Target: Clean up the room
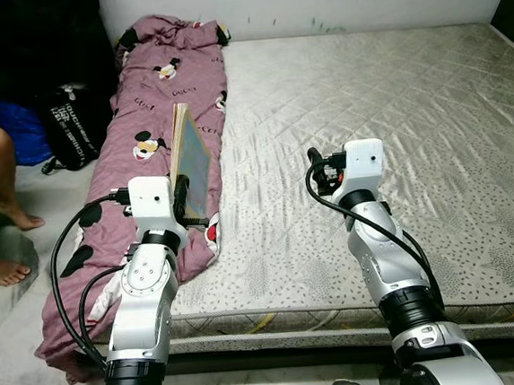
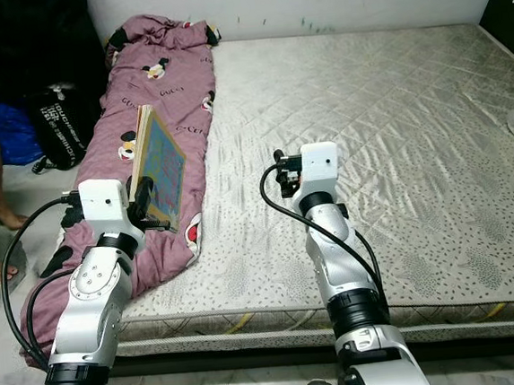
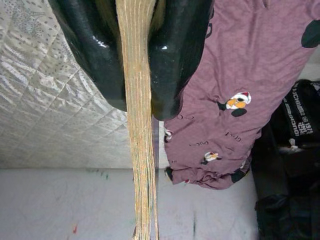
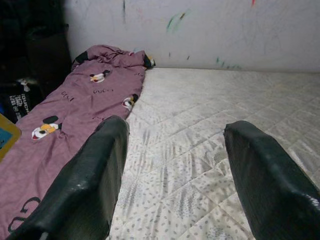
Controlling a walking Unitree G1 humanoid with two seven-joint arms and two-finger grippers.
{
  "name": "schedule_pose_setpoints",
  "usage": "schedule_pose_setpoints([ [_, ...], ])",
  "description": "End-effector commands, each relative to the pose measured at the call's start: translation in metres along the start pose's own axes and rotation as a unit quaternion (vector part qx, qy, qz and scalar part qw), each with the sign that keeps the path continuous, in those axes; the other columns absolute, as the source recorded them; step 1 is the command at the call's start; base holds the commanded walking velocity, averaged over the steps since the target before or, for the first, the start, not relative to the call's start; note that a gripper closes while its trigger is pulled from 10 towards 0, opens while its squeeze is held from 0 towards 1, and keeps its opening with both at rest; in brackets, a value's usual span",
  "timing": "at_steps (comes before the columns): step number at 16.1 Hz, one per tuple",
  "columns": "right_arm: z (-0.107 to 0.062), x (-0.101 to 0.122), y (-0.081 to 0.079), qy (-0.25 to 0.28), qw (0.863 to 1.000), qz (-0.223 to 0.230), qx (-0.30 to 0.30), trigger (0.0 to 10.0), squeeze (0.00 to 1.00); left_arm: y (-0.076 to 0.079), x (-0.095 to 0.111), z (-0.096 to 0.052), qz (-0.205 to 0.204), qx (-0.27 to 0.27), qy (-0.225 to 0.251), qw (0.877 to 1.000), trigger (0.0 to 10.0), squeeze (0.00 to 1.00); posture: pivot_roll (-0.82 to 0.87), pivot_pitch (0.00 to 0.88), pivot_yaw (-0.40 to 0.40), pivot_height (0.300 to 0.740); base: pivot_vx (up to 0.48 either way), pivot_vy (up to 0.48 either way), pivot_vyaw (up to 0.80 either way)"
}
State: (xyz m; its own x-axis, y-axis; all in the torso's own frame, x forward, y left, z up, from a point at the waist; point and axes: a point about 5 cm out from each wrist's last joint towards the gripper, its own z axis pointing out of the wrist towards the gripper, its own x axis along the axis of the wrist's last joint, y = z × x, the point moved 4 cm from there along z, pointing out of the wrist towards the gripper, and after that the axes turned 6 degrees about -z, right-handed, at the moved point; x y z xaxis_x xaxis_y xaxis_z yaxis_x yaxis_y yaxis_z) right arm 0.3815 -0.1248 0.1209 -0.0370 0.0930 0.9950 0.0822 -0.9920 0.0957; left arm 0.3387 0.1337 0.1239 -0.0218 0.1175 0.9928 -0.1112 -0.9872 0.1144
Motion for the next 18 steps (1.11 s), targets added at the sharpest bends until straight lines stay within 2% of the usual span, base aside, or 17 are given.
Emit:
schedule_pose_setpoints([
  [1,0.0024,0.0086,-0.0021,0.012,1.0,-0.006,0.006,10.0,0.0,0.0024,0.0112,0.0028,0.003,-0.006,0.019,1.0,10.0,0.0,0.02,0.0,0.011,0.74,0.0,0.0,0.0],
  [4,0.0035,0.0095,-0.002,0.012,1.0,-0.011,0.006,10.0,0.0,0.0047,0.0115,0.0034,-0.002,-0.009,0.019,1.0,10.0,0.0,0.02,0.0,0.009,0.74,0.0,0.0,0.0],
  [7,0.0037,0.008,-0.0024,0.009,1.0,-0.012,0.007,10.0,0.0,0.005,0.0116,0.0042,-0.006,-0.008,0.019,1.0,10.0,0.0,0.02,0.0,0.007,0.74,0.0,-0.272,0.0],
  [18,0.0049,0.0082,-0.0057,0.008,1.0,-0.014,0.013,10.0,0.0,0.0068,0.0113,0.0052,-0.014,-0.011,0.018,1.0,10.0,0.0,0.02,0.0,0.007,0.74,0.0,-0.38,0.0],
])
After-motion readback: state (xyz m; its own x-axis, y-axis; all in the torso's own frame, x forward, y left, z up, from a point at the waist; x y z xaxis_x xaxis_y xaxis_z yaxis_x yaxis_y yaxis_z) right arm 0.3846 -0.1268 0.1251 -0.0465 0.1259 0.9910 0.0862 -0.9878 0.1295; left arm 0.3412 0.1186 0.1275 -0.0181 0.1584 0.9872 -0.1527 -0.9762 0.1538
